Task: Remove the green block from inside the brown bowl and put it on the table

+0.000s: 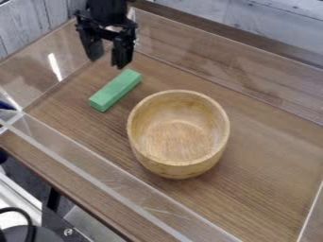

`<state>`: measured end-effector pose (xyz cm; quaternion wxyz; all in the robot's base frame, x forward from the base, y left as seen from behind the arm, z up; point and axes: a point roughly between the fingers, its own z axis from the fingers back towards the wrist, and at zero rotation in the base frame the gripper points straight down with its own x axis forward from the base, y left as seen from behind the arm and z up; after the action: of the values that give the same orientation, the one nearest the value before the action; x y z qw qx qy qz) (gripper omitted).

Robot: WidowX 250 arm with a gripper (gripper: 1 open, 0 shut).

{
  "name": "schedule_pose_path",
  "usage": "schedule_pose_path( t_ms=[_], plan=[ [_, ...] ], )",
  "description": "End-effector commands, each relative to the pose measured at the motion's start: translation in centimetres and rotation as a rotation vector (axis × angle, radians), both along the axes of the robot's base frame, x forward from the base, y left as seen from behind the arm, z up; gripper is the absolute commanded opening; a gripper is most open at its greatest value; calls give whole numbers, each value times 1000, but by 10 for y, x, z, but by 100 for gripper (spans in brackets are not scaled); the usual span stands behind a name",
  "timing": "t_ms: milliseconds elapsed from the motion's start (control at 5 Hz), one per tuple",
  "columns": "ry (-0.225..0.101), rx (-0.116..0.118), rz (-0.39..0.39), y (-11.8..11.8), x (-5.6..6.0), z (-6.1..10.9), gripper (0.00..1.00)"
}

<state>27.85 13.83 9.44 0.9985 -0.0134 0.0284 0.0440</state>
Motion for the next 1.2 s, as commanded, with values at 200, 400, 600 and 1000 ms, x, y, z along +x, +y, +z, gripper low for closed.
schedule_pose_path(
  t_ms=[200,400,600,1000],
  plan=[
    [-76,27,-16,-4,7,25,100],
    [-61,28,-11,-1,9,15,100],
    [-46,29,-5,2,11,5,100],
    [-113,36,-33,-5,25,38,100]
  ],
)
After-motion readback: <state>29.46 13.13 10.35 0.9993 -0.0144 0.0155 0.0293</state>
